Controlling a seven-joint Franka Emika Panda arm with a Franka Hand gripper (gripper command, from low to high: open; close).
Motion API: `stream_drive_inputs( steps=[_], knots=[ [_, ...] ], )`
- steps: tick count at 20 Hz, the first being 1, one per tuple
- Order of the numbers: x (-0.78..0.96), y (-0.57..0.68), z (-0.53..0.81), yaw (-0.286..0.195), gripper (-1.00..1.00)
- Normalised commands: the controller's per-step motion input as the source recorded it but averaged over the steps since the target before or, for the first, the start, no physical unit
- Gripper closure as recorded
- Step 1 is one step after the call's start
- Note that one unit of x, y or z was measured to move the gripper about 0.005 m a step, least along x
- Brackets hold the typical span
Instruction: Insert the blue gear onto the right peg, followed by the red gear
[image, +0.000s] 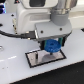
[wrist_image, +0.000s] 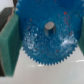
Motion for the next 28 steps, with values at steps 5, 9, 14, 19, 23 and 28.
stream_drive_inputs(
  steps=[5,9,14,19,23,28],
  knots=[
    [0.31,-0.03,0.07,0.0,1.0],
    [0.27,-0.07,-0.15,0.0,1.0],
    [0.19,-0.02,-0.11,0.0,1.0],
    [0.17,-0.03,-0.04,0.0,1.0],
    [0.21,0.08,0.43,0.0,1.0],
    [0.18,0.0,0.06,0.0,1.0]
  ],
)
